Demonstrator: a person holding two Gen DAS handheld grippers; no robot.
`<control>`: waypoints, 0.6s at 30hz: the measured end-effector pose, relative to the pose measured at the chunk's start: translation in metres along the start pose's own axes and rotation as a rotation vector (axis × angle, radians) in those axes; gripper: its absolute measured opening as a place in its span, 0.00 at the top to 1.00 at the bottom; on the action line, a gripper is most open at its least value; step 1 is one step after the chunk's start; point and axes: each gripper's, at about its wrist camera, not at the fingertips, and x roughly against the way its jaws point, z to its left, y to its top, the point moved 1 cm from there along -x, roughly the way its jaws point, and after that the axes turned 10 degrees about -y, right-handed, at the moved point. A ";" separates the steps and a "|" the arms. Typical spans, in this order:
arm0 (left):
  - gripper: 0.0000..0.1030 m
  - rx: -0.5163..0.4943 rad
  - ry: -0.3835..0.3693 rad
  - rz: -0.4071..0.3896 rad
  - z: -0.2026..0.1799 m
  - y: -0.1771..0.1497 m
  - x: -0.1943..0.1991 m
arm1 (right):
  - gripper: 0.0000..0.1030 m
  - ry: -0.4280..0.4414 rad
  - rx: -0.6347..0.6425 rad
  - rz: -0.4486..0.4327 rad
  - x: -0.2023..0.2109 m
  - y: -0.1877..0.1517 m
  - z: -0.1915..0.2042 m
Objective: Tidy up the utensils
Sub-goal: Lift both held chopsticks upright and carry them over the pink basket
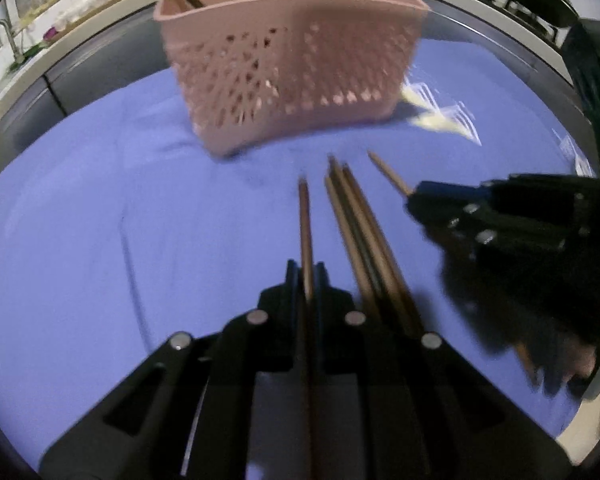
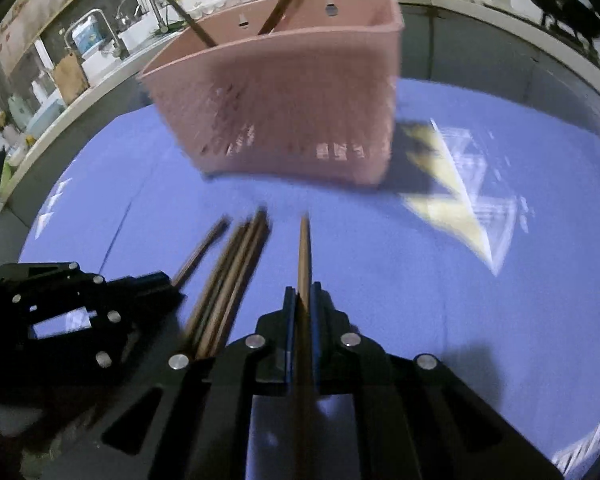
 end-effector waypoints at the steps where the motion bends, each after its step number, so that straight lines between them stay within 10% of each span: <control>1: 0.93 -0.001 0.002 -0.002 0.001 0.006 -0.003 | 0.92 0.001 0.004 0.001 -0.004 0.007 0.001; 8: 0.95 -0.029 0.007 -0.017 -0.002 0.011 -0.001 | 0.95 0.034 0.011 -0.002 -0.003 0.014 0.002; 18: 0.95 -0.018 -0.112 -0.446 -0.009 -0.022 0.160 | 0.95 0.144 -0.051 -0.477 0.157 -0.009 -0.011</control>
